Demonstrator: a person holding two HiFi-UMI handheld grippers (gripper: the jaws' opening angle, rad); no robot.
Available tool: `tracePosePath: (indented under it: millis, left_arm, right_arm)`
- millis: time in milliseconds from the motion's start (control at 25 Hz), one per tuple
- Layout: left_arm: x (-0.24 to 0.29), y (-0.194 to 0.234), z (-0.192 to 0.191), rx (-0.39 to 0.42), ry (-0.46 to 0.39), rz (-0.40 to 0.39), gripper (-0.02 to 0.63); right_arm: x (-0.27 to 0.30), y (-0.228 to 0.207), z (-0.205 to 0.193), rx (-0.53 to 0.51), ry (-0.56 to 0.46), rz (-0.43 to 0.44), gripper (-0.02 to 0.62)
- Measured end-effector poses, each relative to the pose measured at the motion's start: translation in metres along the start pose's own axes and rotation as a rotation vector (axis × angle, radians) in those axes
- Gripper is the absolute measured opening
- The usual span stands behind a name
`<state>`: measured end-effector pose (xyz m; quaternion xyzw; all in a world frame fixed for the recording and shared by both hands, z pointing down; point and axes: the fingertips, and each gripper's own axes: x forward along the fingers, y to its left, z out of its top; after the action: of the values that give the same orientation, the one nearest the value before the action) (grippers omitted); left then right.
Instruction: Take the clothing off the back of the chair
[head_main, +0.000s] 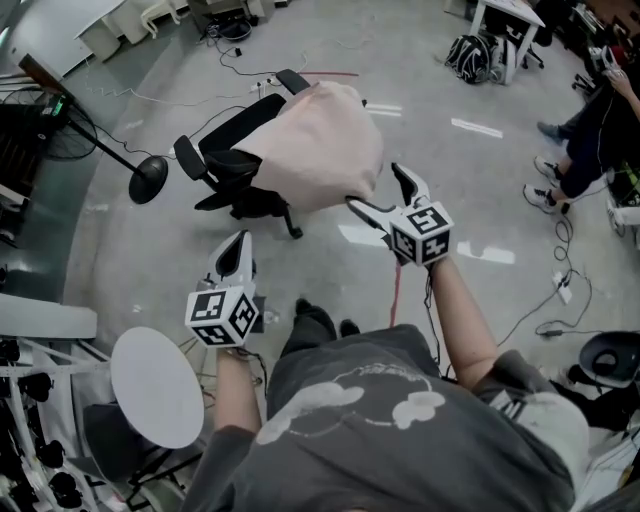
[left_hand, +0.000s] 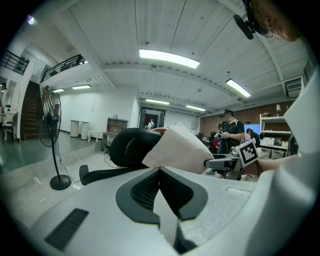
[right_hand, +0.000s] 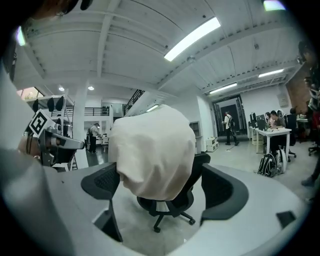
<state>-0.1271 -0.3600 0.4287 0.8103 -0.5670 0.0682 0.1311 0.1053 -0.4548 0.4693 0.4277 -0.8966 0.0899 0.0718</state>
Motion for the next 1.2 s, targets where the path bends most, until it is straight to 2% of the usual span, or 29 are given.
tracePosePath:
  millis: [400,600,640,680,720,760,1040,1200]
  left_arm:
    - [0.03,0.02,0.008,-0.003,-0.006,-0.007,0.0]
    - [0.042,0.034,0.011,-0.009,-0.014,-0.005,0.0]
    - [0.044,0.037,0.012,-0.008,-0.013,-0.006,0.0]
    - [0.046,0.04,0.013,-0.006,-0.01,-0.006,0.0]
    - [0.048,0.044,0.013,-0.004,-0.006,-0.005,0.0]
    - [0.049,0.048,0.014,-0.002,-0.004,-0.002,0.0]
    - [0.055,0.058,0.026,0.003,-0.014,-0.001,0.0]
    - [0.052,0.05,0.026,0.012,-0.012,-0.02,0.0]
  right_arm:
    - [0.04,0.005,0.014,-0.003,-0.015,0.144,0.471]
    - [0.063,0.014,0.014,-0.086,0.019,0.127,0.466]
    - [0.066,0.014,0.016,-0.107,0.027,0.113,0.452]
    - [0.069,0.014,0.018,-0.126,0.033,0.101,0.381]
    - [0.071,0.016,0.019,-0.143,0.039,0.092,0.266]
    - [0.073,0.017,0.019,-0.155,0.044,0.087,0.218]
    - [0.072,0.008,0.024,-0.135,0.023,0.04,0.101]
    - [0.064,0.009,0.025,-0.122,0.01,0.015,0.083]
